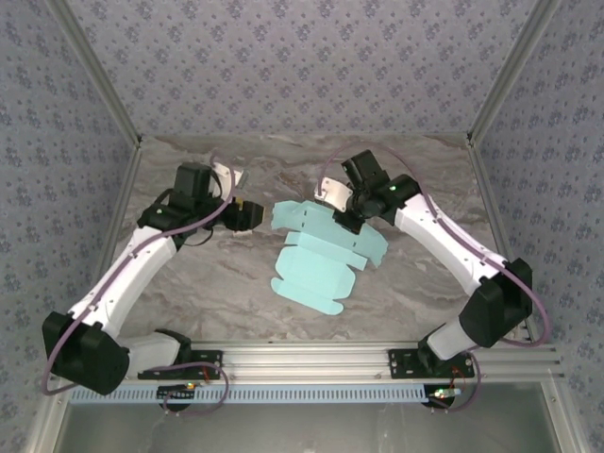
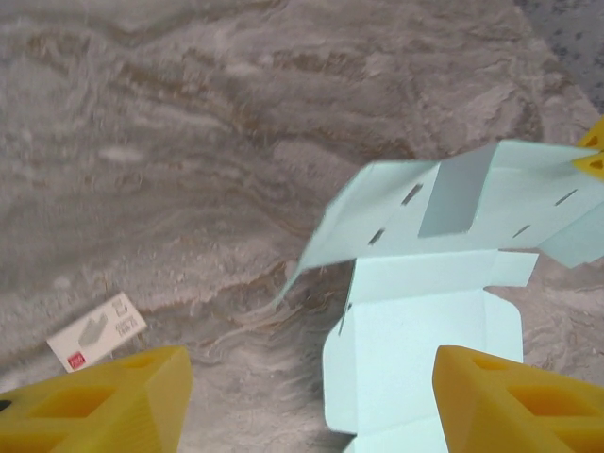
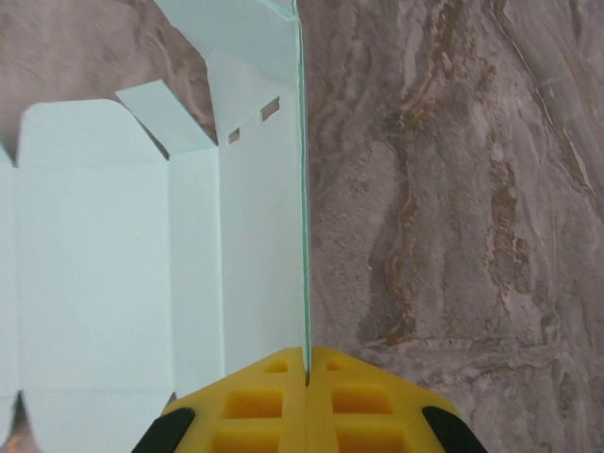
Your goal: Fold the paper box
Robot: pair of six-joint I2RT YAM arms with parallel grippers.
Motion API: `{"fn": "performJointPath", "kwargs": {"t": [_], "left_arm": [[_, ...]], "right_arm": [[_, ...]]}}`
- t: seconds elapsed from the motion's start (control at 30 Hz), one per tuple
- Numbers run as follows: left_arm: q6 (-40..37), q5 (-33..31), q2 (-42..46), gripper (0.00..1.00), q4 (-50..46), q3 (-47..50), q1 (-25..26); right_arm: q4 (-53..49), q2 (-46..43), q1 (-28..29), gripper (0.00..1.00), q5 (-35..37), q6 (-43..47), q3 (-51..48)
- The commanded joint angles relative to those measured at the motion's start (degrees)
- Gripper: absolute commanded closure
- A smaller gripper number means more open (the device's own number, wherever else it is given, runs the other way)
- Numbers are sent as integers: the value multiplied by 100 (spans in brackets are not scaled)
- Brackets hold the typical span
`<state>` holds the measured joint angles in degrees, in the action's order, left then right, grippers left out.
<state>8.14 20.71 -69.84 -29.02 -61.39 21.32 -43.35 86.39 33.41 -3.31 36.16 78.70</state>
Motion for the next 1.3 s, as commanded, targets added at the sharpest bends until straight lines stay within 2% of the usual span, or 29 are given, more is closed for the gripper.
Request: {"fn": "performJointPath", "kwargs": {"t": [0.0,0.27,0.7,1.0,1.27], "left_arm": [[765,-292,-167,32,599,198,-82],[1198,-444,-551,34,1237,647,-93],[1383,-293,-1137,34,2154,1023,-106],[1435,-420,-1611,35,2410,856,-198],[1292,-419,-1879,34,2642,806,-298]], "right_arm": [[845,117,132,100,821,298,-253],[2578,278,507,100,2221,897,-1285],[5227,172,1043,100,3424,1928,-2781],[6837,128,1255,100,3814,2955,-3507],[7036,103,1304,100,3807,3033,-3621]]}}
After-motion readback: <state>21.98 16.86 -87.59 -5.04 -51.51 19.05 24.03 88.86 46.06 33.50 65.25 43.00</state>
